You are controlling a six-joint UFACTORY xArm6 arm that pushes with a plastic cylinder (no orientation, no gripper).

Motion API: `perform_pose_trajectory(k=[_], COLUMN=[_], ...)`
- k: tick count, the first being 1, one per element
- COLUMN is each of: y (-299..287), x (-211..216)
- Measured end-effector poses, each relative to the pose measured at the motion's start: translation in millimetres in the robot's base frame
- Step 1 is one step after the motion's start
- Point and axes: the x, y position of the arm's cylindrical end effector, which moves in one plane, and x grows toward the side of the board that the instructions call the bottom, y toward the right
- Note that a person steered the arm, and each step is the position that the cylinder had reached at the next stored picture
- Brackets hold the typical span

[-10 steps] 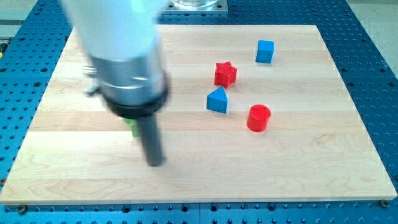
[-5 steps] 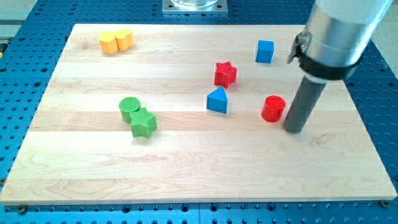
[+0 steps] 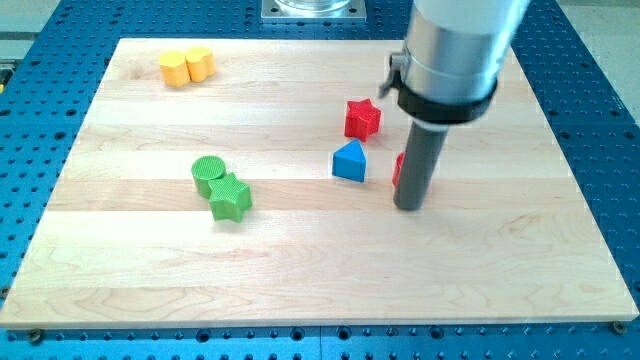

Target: Move the red circle to the bottom right of the red star

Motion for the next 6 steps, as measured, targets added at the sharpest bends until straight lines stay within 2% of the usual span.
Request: perform_pose_trajectory(k=[1, 2, 3, 4, 5, 6], y=[0.0, 3.9, 52.4, 47.9, 44.0, 53.8], x=[-56.9, -46.3, -52.9, -71.3, -66.7, -96.0])
